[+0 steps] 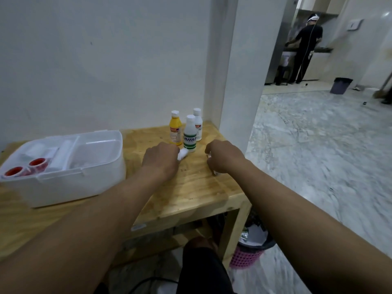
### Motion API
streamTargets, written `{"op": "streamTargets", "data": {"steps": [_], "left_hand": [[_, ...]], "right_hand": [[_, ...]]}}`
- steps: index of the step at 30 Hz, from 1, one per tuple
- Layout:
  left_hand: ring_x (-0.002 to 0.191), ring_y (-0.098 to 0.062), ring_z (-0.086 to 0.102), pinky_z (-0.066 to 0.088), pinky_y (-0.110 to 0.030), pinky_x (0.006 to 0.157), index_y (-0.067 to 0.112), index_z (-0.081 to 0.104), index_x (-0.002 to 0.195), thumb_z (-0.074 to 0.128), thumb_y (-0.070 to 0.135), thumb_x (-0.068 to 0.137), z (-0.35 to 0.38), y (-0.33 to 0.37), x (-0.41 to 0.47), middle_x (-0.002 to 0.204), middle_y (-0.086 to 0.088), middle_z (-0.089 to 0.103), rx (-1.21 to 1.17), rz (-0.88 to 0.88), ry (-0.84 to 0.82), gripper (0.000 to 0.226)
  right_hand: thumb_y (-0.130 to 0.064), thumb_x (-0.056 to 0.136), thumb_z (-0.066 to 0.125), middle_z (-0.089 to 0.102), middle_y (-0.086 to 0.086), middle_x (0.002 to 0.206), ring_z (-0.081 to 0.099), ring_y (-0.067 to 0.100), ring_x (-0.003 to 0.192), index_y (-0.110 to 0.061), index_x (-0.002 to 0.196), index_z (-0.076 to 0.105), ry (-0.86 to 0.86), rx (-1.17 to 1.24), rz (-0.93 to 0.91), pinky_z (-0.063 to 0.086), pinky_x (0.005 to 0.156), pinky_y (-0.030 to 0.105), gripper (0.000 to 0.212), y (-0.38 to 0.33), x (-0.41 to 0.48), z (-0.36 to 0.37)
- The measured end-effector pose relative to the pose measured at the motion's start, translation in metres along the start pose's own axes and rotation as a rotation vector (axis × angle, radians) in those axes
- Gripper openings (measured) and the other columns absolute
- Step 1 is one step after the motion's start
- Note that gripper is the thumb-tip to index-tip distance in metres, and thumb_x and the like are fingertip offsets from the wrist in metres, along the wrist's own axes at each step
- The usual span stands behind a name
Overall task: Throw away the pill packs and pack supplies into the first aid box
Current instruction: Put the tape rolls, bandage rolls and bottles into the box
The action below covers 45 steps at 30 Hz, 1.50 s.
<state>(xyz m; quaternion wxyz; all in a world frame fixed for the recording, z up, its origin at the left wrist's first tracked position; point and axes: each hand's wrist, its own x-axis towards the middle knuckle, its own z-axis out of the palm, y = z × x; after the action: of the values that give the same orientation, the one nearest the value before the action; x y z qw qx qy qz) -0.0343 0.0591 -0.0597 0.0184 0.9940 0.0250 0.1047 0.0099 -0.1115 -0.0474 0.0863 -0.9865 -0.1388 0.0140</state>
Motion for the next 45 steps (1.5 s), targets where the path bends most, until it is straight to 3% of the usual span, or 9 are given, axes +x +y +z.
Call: {"op": "streamTargets", "data": {"steps": [7,14,18,21,24,29,34,39,45], "left_hand": [[0.097,-0.029,0.064,0.055,-0.042,0.079,0.013,0.062,0.122,0.058,0.039,0.092,-0.024,0.007,-0.006,0.113,-0.007,0.067,-0.198,-0.122,-0.023,0.040],[0.085,-0.027,0.069,0.059,-0.042,0.079,0.019,0.059,0.087,0.065,0.037,0.083,-0.078,-0.004,-0.020,0.095,-0.007,0.073,-0.424,-0.216,0.010,0.019],[0.088,-0.023,0.070,0.059,-0.038,0.081,0.023,0.067,0.090,0.066,0.022,0.080,-0.117,-0.025,-0.027,0.098,-0.008,0.076,-0.464,-0.234,0.085,0.010],[0.079,-0.017,0.070,0.054,-0.029,0.069,0.013,0.074,0.092,0.060,0.034,0.088,-0.140,-0.049,-0.034,0.090,-0.008,0.077,-0.533,-0.247,0.138,0.026],[0.063,-0.011,0.065,0.042,-0.024,0.055,0.010,0.075,0.089,0.054,0.048,0.091,-0.156,-0.073,-0.044,0.078,-0.005,0.074,-0.586,-0.278,0.154,0.043],[0.079,-0.013,0.062,0.040,-0.024,0.057,0.020,0.071,0.084,0.064,0.021,0.081,-0.167,-0.116,-0.055,0.087,0.001,0.069,-0.641,-0.351,0.184,0.008],[0.087,-0.022,0.062,0.051,-0.032,0.068,0.015,0.072,0.095,0.071,0.015,0.075,-0.166,-0.146,-0.063,0.095,-0.004,0.068,-0.730,-0.398,0.171,0.020],[0.095,-0.026,0.068,0.056,-0.045,0.090,0.027,0.066,0.100,0.074,0.017,0.067,-0.155,-0.165,-0.065,0.102,-0.005,0.072,-0.765,-0.395,0.115,0.035],[0.099,-0.020,0.064,0.051,-0.035,0.088,0.026,0.070,0.099,0.076,0.025,0.080,-0.145,-0.172,-0.064,0.106,0.001,0.069,-0.701,-0.349,0.069,0.020]], "right_hand": [[-0.031,0.091,0.059,0.064,0.007,0.115,0.062,0.024,0.098,-0.017,0.127,0.052,0.034,0.121,-0.007,0.053,0.082,0.038,0.039,0.006,-0.011,-0.016],[-0.033,0.085,0.068,0.061,0.011,0.125,0.061,0.027,0.109,-0.007,0.131,0.056,0.065,0.315,-0.016,0.052,0.093,0.041,0.054,-0.018,-0.027,-0.059],[-0.022,0.084,0.067,0.066,0.013,0.125,0.064,0.027,0.108,0.002,0.124,0.065,0.061,0.466,-0.081,0.053,0.087,0.036,0.046,-0.050,-0.030,-0.082],[-0.019,0.083,0.066,0.067,0.009,0.095,0.063,0.017,0.072,0.003,0.109,0.072,0.025,0.556,-0.138,0.050,0.071,0.034,0.034,-0.078,-0.031,-0.095],[-0.019,0.082,0.063,0.059,0.012,0.075,0.053,0.023,0.066,0.003,0.088,0.073,-0.002,0.577,-0.180,0.044,0.062,0.032,0.025,-0.108,-0.031,-0.102],[-0.011,0.085,0.062,0.067,0.010,0.090,0.062,0.017,0.071,-0.004,0.102,0.072,-0.076,0.702,-0.267,0.054,0.059,0.026,0.022,-0.153,-0.025,-0.102],[-0.009,0.085,0.064,0.067,0.009,0.093,0.065,0.021,0.084,-0.004,0.103,0.071,-0.108,0.769,-0.301,0.058,0.065,0.031,0.020,-0.186,-0.015,-0.094],[-0.006,0.084,0.067,0.070,0.014,0.105,0.071,0.026,0.094,-0.011,0.114,0.060,-0.150,0.797,-0.325,0.061,0.069,0.036,0.032,-0.200,-0.007,-0.081],[-0.003,0.086,0.062,0.067,0.013,0.108,0.071,0.025,0.092,-0.017,0.122,0.055,-0.165,0.718,-0.404,0.062,0.078,0.043,0.039,-0.202,-0.003,-0.069]]}}
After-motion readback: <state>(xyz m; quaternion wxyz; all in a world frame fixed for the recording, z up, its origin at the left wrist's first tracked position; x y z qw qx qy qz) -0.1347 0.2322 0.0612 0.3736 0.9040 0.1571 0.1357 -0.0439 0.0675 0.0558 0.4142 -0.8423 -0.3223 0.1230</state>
